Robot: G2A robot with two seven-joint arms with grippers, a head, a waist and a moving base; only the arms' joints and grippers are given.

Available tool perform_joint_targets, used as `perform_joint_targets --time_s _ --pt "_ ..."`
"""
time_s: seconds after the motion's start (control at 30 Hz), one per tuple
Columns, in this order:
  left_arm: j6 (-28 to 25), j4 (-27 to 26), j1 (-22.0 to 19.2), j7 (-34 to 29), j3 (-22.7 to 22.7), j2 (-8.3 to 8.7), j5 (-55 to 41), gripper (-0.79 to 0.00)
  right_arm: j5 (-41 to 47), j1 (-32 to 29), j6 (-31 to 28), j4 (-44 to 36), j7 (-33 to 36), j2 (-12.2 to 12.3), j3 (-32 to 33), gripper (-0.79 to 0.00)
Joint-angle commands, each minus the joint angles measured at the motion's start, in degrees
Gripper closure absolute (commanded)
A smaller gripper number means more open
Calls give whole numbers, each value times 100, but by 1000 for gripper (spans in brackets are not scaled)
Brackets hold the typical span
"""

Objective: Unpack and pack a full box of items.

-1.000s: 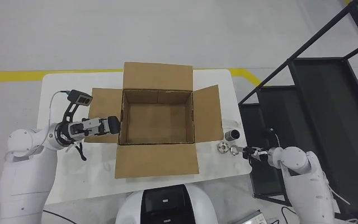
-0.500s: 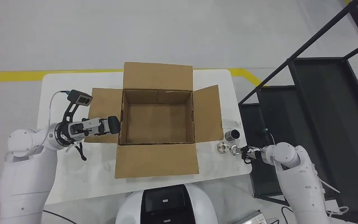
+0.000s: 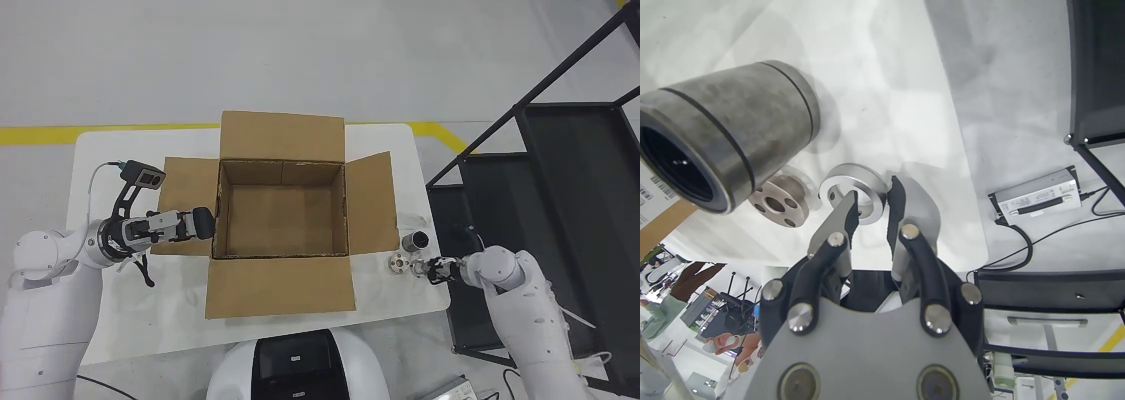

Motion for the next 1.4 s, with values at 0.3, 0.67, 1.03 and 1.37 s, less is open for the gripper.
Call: perform_joint_targets --time_s 0.3,0.67,1.03,1.37 --pt "0 0 0 0 0 0 0 -785 -67 8 198 -132 -30 42 -89 0" --pt "0 0 0 0 0 0 0 -785 1299 -1197 -559 -1577 557 200 1138 0" --pt "0 0 0 0 0 0 0 -785 3548 -1999 -1269 -3056 199 173 1880 0" --pt "0 0 0 0 0 0 0 -785 3639 -1756 -1209 -4334 145 210 1321 0"
